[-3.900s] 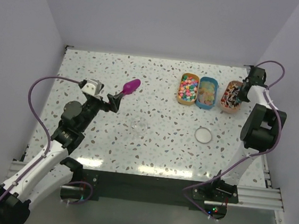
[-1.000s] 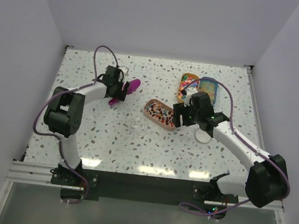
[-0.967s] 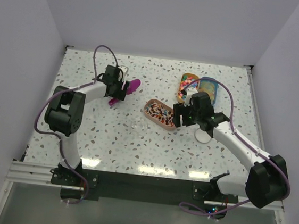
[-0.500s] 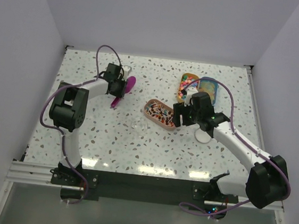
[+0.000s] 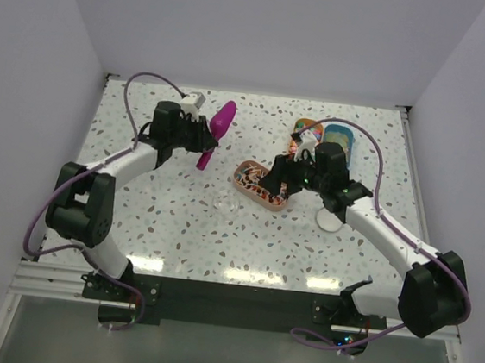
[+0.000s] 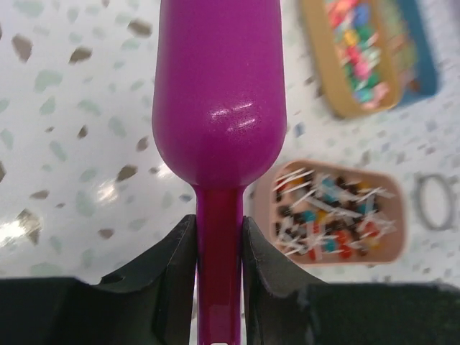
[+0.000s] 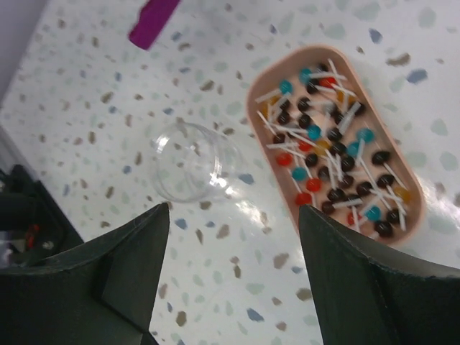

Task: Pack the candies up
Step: Pick up the spatula from the center of the board.

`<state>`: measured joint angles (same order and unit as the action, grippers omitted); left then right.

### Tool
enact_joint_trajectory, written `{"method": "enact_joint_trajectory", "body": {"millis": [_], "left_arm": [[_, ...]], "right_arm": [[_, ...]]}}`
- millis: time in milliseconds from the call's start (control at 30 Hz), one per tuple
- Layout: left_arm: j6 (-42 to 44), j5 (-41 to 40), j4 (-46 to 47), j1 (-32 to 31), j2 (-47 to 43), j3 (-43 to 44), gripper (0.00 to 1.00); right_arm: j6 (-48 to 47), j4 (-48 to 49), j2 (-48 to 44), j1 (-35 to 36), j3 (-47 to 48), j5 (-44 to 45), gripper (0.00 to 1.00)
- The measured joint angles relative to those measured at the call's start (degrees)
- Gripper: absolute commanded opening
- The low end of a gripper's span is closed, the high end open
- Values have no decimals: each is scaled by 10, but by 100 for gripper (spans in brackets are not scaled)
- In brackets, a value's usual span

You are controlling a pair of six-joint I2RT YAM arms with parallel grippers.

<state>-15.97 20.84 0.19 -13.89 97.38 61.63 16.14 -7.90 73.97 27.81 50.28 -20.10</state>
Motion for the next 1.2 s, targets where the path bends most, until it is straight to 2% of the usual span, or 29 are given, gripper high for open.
{"method": "enact_joint_trajectory", "body": {"millis": [100, 233, 367, 533, 733, 900, 1000, 1033, 1100, 1167, 1200], "left_arm": [[-79, 45, 99, 0, -60, -43, 6], [-226, 93, 284, -3, -121, -126, 7], [-321, 106, 395, -19, -134, -177, 7], [-411, 108, 493, -45, -138, -216, 7], [-460, 89, 564, -49, -160, -245, 7], [-483, 78, 626, -50, -164, -261, 7], [-501, 75, 667, -50, -158, -281, 8], [-507, 74, 678, -50, -155, -284, 8], [-513, 74, 694, -50, -149, -290, 8], [-522, 69, 708, -50, -148, -301, 10], [-522, 70, 720, -50, -148, -305, 15]], "right_arm": [[47, 76, 10, 0, 1, -55, 80], [106, 168, 54, 0, 11, -114, 84], [155, 252, 107, 3, 38, -158, 84], [193, 334, 161, 10, 78, -195, 84], [221, 393, 216, 31, 121, -232, 79], [245, 425, 251, 50, 136, -264, 68], [252, 438, 253, 58, 138, -276, 58], [254, 446, 253, 59, 138, -278, 49], [257, 457, 253, 60, 138, -287, 42], [260, 463, 253, 60, 138, -290, 27], [268, 461, 253, 60, 138, -292, 20]]}}
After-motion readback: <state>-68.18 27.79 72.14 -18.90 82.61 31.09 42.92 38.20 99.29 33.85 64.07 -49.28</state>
